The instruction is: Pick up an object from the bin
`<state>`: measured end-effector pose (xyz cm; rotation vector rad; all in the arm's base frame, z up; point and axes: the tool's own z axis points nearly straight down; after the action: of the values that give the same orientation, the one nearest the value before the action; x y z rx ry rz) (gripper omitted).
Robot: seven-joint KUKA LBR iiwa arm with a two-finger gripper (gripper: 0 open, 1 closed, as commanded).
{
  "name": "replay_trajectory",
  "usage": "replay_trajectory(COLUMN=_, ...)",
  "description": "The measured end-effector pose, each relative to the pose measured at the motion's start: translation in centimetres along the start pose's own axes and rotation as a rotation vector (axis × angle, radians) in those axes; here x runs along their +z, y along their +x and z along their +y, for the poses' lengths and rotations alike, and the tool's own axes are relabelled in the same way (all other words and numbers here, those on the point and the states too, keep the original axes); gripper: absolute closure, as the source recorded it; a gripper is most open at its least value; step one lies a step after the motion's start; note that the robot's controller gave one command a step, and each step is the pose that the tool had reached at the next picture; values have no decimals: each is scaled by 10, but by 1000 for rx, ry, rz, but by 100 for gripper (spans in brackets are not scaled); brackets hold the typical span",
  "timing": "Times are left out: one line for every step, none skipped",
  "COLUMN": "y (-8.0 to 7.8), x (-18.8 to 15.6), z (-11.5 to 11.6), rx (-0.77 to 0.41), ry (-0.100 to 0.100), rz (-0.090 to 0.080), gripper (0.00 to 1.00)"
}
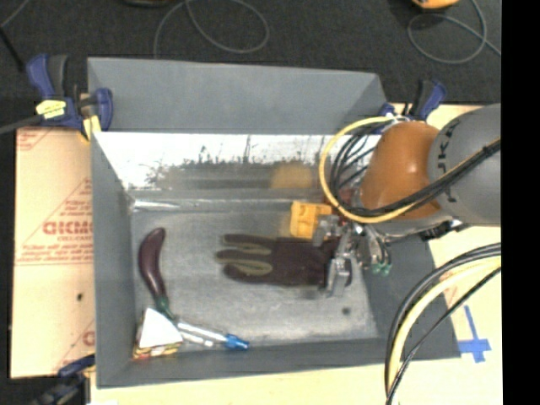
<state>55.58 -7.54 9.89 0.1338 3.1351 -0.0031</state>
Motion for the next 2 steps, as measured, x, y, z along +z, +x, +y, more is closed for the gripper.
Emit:
replay_trajectory(y=-10, x=17, z=50, rx=-19, ry=0, rz=-9, gripper=100)
replay_trajectory(y=-10, x=17, z=50, rx=-22, ry=0, rz=-9, gripper=100)
